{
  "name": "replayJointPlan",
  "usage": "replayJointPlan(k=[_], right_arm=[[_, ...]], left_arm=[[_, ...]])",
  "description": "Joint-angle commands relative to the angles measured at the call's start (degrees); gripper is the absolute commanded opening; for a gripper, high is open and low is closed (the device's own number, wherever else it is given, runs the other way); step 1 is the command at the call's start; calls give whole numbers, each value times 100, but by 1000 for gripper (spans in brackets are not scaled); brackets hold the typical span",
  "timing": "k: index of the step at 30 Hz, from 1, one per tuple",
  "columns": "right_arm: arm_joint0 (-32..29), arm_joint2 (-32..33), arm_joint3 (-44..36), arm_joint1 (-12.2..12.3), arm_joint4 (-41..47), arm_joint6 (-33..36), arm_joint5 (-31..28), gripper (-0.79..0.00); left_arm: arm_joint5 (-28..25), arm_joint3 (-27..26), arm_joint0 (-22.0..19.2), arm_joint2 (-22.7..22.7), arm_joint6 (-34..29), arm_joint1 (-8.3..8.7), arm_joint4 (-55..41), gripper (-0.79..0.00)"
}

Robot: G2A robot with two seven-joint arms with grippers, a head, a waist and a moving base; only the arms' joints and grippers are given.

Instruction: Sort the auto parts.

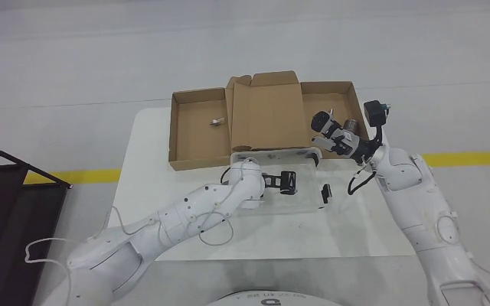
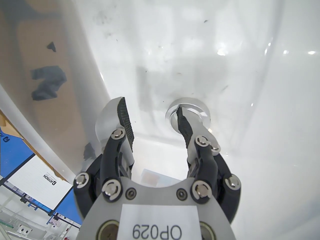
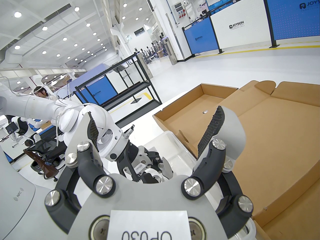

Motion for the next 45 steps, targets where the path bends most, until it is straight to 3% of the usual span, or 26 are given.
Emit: replayJointPlan(k=[1, 12, 18, 22, 29, 45], right_arm=[[0, 0, 0, 0, 0, 0, 0, 0], [0, 0, 0, 0, 0, 0, 0, 0], [0, 0, 0, 0, 0, 0, 0, 0], [0, 0, 0, 0, 0, 0, 0, 0], [0, 0, 0, 0, 0, 0, 0, 0], [0, 0, 0, 0, 0, 0, 0, 0]], left_arm=[[-6, 33, 18, -33, 2, -6, -9, -323], [-133, 109, 81, -197, -23, -22, -94, -379], [-127, -185, 125, -340, -119, 10, -65, -345], [-143, -301, 192, -438, -201, 56, 20, -385], [-229, -136, 270, -494, -161, 64, 48, -394], [-361, 399, 208, -416, 20, -102, -122, -434]])
